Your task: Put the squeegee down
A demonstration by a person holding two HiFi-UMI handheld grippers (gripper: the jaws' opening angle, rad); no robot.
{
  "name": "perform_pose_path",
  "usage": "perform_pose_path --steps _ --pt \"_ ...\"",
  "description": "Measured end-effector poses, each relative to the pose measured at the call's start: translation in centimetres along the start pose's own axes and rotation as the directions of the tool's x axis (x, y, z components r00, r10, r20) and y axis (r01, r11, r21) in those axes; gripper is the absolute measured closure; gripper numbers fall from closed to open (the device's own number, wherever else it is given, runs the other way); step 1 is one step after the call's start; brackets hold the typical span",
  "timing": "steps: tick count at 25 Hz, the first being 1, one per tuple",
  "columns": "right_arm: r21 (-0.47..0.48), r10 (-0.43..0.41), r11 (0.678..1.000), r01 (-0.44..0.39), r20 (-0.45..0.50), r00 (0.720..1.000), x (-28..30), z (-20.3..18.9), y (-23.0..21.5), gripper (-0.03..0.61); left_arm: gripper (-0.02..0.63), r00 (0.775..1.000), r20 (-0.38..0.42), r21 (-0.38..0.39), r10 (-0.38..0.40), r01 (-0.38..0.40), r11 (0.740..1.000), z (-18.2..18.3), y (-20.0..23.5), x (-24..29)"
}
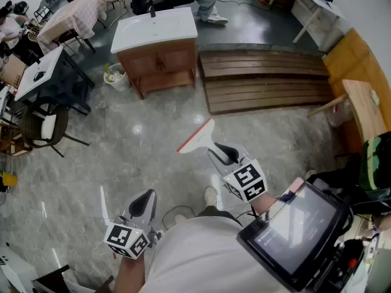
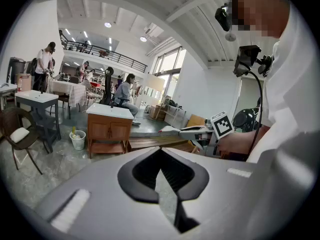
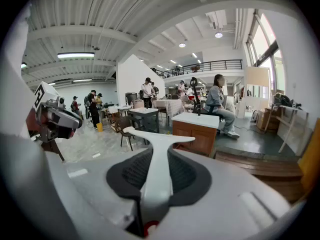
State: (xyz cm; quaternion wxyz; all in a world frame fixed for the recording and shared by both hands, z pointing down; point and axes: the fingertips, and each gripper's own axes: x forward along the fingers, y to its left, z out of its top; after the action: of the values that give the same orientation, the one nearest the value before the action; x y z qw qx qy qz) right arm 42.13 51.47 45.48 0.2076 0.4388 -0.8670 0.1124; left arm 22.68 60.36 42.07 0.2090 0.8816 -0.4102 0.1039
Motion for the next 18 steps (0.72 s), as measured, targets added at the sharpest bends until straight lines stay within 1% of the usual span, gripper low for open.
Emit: perform_pose_path --steps 4,9,14,16,18 --pt "-0.017 0.016 1.0 -0.015 0.02 1.0 1.0 1.3 5.6 0.48 0.606 1.0 0.012 0.004 0.022 -0.022 1.0 -0.9 2.4 -5.2" --pt "-0.026 0.003 1.0 -0.003 0.013 1.0 0.9 1.9 11.2 0.48 0.606 1.0 0.017 -0.003 0.015 -0.015 1.0 -2.4 4.1 -10.6" --pt "0.021 -0.006 1.0 0.006 0.01 1.0 1.3 1.4 15.9 0.48 0.606 1.0 0.02 -0.026 0.015 -0.014 1.0 -4.8 6.1 -15.4" --pt "0.032 -0.012 0.999 0.012 0.008 1.0 1.7 1.3 17.4 0.48 0.606 1.0 0.022 -0.035 0.016 -0.015 0.999 -5.8 7.2 -16.7" --pt "0.035 -0.013 0.999 0.013 0.006 1.0 2.5 1.7 18.5 0.48 0.606 0.999 0.022 -0.046 0.023 -0.022 0.999 -6.1 8.4 -17.5"
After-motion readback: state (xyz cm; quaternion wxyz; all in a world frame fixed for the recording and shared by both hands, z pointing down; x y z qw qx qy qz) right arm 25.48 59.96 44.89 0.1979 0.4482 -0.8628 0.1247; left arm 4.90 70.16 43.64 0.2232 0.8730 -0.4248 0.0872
